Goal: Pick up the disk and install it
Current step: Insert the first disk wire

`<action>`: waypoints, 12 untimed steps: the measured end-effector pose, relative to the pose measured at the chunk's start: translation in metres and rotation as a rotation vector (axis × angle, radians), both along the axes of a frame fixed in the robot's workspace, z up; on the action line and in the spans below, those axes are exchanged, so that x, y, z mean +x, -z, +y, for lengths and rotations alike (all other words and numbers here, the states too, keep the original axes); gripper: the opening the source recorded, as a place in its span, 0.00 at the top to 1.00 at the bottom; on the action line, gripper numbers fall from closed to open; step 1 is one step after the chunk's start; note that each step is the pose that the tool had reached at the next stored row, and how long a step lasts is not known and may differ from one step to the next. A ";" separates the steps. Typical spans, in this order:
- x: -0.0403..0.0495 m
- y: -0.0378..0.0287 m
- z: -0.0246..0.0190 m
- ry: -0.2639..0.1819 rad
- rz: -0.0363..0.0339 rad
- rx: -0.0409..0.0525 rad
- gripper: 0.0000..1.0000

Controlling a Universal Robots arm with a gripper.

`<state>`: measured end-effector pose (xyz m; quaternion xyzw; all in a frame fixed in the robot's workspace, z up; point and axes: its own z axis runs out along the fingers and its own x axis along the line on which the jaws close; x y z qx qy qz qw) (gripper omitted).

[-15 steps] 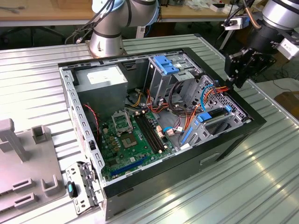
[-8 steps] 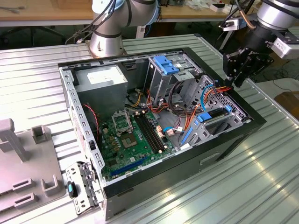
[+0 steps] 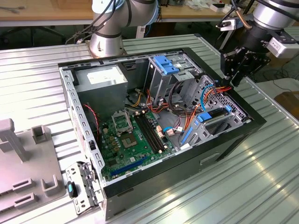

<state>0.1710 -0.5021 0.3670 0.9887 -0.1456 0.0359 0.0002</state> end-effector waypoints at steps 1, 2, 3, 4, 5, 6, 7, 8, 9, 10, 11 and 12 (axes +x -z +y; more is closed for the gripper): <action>0.0000 0.0001 -0.0003 0.000 0.0000 -0.0005 0.61; 0.0000 0.0001 -0.0008 0.000 0.0000 -0.0010 0.61; 0.0001 0.0000 -0.0025 0.000 0.0000 -0.0016 0.61; 0.0001 0.0001 -0.0035 0.000 0.0000 -0.0016 0.61; 0.0001 0.0000 -0.0044 0.000 0.0000 -0.0016 0.61; 0.0000 0.0000 -0.0049 0.000 0.0000 -0.0017 0.61; 0.0001 0.0001 -0.0052 0.000 0.0000 -0.0016 0.61; 0.0001 0.0001 -0.0052 0.000 0.0000 -0.0016 0.62; 0.0001 0.0001 -0.0052 0.000 0.0000 -0.0017 0.69; 0.0001 0.0001 -0.0053 0.000 0.0000 -0.0016 0.69; 0.0001 0.0001 -0.0054 0.000 0.0000 -0.0016 0.69; 0.0001 0.0001 -0.0054 0.000 0.0000 -0.0016 0.76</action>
